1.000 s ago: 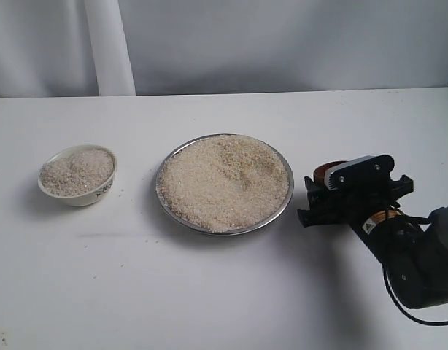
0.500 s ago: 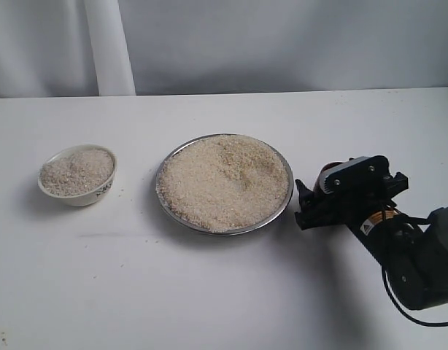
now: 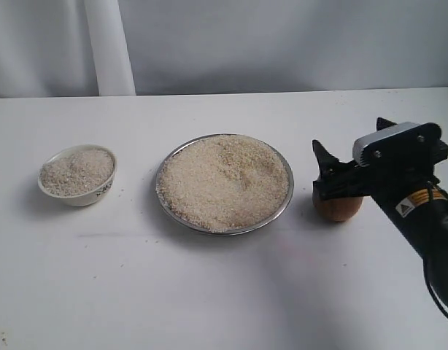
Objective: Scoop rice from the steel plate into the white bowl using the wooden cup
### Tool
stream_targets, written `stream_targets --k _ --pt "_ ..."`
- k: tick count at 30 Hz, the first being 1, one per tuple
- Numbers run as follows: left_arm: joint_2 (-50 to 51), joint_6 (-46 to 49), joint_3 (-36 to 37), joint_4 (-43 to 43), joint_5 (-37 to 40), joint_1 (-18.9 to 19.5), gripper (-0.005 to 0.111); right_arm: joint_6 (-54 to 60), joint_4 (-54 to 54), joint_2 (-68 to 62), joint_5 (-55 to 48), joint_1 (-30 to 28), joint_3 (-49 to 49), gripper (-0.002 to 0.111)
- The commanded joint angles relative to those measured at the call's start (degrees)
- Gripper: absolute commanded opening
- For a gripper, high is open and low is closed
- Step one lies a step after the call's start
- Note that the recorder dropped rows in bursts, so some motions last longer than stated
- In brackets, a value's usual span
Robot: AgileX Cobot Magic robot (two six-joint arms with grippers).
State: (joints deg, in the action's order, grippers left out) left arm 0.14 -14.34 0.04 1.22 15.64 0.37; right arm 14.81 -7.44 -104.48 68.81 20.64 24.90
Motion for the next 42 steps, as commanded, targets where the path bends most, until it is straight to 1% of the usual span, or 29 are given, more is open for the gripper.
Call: stream_targets --k 1,5,7,11,12,15,21,25,31,36,42 --pt "-0.14 -0.21 -0.04 -0.19 -0.41 -0.37 0.0 -1.5 2.06 8.69 -1.78 -0.04 -2.6 0.087" --pt "-0.14 -0.21 -0.04 -0.19 -0.41 -0.37 0.0 -4.36 2.43 17.77 -13.03 -0.04 -3.05 0.083" --pt "-0.14 -0.21 -0.04 -0.19 -0.41 -0.37 0.0 -4.36 2.82 22.57 -18.82 -0.04 -3.05 0.076" --pt "-0.14 -0.21 -0.04 -0.19 -0.41 -0.37 0.0 -5.15 2.82 30.84 -26.86 -0.04 -3.05 0.054" --pt "-0.14 -0.21 -0.04 -0.19 -0.41 -0.37 0.0 -5.98 2.82 33.43 -28.29 -0.04 -3.05 0.046" --pt "-0.14 -0.21 -0.04 -0.19 -0.41 -0.37 0.0 -7.96 2.82 39.31 -31.98 -0.04 -3.05 0.03" --pt "-0.14 -0.21 -0.04 -0.19 -0.41 -0.37 0.0 -8.9 2.82 51.17 -37.16 -0.04 -3.05 0.001" --pt "-0.14 -0.21 -0.04 -0.19 -0.41 -0.37 0.0 -10.62 2.82 57.97 -39.96 -0.04 -3.05 0.0" --pt "-0.14 -0.21 -0.04 -0.19 -0.41 -0.37 0.0 -10.62 2.82 65.76 -39.71 -0.04 -3.05 0.0" --pt "-0.14 -0.21 -0.04 -0.19 -0.41 -0.37 0.0 -10.62 2.42 68.75 -39.71 -0.04 -3.05 0.0" --pt "-0.14 -0.21 -0.04 -0.19 -0.41 -0.37 0.0 -10.62 2.4 69.31 -39.82 -0.04 -3.05 0.0"
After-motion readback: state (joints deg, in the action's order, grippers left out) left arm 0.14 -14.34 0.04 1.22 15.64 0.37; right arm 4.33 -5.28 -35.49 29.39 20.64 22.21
